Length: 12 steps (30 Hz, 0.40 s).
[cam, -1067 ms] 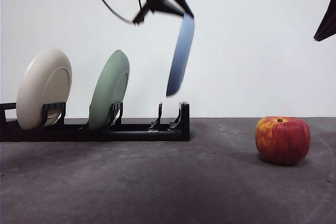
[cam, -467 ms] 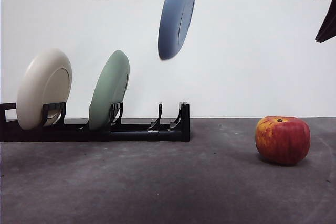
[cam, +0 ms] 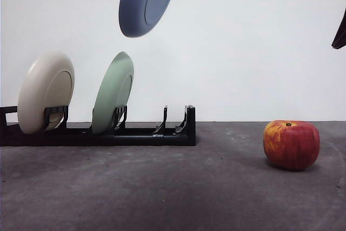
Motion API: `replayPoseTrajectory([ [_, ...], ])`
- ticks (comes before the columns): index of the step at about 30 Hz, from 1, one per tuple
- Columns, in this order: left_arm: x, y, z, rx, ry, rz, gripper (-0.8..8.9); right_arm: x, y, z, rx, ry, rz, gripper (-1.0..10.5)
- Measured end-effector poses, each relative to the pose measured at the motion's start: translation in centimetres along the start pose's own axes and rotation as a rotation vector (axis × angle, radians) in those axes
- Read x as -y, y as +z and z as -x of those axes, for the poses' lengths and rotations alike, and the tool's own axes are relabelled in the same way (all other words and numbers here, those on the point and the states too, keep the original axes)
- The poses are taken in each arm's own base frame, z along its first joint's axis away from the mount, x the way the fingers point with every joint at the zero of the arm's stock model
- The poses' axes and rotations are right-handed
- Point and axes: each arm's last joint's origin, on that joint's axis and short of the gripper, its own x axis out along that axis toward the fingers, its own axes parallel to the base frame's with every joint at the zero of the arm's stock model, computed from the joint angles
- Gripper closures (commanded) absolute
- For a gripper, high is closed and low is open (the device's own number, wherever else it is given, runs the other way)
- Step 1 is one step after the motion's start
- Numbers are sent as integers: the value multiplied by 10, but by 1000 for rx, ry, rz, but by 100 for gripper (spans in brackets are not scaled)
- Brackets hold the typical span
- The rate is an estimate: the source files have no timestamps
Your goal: Take the blue plate from the plate rack,put the plate on the table,take the apple from the table,put the apple in the plate
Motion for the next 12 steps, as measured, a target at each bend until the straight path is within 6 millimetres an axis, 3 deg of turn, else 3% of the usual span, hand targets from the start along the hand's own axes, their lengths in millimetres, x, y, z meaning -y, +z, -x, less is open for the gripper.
replayPoseTrajectory([
  [6, 29, -8, 31, 41, 3, -82, 820, 0, -1, 0, -9, -3, -5, 946],
  [12, 72, -46, 57, -4, 42, -193, 819, 0, -3, 0, -27, -6, -16, 946],
])
